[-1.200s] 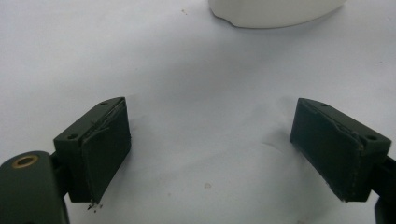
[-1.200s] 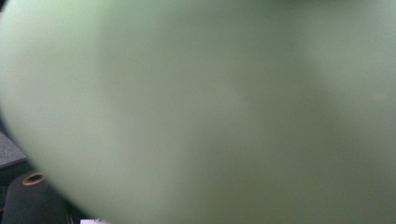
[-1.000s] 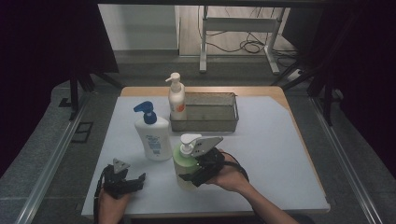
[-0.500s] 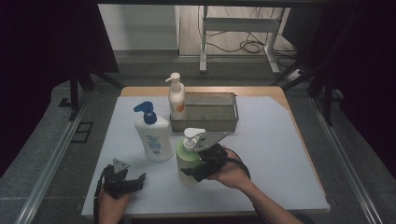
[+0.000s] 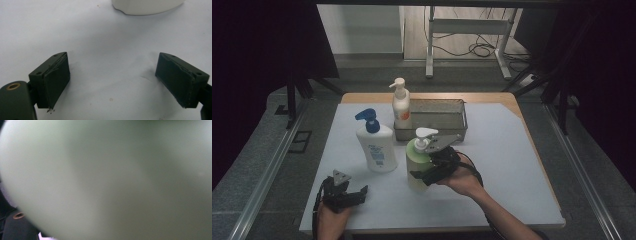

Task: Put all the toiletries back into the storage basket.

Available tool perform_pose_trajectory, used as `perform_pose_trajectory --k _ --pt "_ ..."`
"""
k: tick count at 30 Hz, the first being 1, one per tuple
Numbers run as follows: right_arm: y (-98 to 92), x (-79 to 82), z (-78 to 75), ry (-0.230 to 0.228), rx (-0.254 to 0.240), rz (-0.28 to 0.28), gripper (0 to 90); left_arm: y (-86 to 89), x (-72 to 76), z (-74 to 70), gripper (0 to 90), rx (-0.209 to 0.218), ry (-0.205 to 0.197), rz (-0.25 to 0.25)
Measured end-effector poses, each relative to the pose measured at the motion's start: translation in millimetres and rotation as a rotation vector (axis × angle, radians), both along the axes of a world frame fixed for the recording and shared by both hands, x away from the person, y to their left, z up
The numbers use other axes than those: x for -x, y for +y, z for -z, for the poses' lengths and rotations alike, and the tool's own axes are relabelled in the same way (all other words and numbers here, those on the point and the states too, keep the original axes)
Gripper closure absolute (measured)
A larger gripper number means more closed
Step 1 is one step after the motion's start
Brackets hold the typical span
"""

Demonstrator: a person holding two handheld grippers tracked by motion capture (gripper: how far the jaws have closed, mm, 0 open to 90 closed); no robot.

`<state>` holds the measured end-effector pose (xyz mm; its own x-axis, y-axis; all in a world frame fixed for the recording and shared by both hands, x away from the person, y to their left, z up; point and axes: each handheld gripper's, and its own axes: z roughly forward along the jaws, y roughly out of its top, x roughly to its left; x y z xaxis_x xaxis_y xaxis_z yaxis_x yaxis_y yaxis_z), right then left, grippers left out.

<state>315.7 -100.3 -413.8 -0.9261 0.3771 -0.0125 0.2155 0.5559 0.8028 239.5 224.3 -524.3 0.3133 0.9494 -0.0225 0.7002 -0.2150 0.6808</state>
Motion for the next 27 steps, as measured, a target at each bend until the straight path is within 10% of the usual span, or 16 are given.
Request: perform_pose_trajectory --k 27 --pt "-10.8 -38.3 -21.9 -0.023 0.002 0.139 12.2 0.3 -0.1 0.0 11.9 -0.001 0.001 0.003"
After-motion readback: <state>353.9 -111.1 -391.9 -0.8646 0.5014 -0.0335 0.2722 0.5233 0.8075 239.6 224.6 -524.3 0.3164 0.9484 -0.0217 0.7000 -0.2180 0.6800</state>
